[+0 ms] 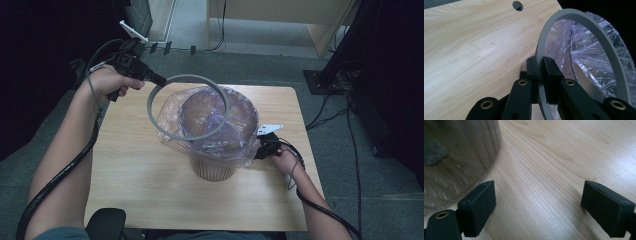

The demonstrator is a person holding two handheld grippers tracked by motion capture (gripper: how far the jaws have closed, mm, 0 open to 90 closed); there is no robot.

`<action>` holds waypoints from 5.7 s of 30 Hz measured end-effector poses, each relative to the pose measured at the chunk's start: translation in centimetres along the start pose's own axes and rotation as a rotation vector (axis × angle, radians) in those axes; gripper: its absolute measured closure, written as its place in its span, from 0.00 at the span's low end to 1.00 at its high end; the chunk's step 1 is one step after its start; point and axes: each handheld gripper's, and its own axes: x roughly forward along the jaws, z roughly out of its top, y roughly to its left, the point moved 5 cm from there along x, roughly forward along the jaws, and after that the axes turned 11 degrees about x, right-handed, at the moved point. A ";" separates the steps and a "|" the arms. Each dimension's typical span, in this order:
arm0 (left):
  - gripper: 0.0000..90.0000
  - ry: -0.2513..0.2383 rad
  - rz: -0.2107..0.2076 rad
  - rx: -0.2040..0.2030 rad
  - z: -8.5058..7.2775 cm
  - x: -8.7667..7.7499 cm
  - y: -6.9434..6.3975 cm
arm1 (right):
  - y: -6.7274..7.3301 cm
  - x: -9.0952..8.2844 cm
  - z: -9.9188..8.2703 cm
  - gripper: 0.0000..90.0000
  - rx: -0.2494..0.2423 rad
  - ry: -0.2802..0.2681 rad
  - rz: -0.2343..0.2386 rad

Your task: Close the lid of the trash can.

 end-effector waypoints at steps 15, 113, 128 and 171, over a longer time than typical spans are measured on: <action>0.93 0.001 -0.011 0.017 0.7 1.0 -0.7 | 0.0 0.0 0.0 0.13 -0.001 0.000 0.001; 0.92 0.014 -0.075 0.175 3.4 5.9 -4.9 | 0.0 0.0 0.0 0.13 -0.001 0.000 0.002; 0.86 0.007 -0.038 0.186 2.4 4.1 -4.6 | 0.0 0.0 0.0 0.13 -0.001 0.000 0.002; 0.52 -0.114 0.096 0.233 -1.0 1.0 -1.7 | 0.0 0.0 0.0 0.13 -0.003 0.002 0.003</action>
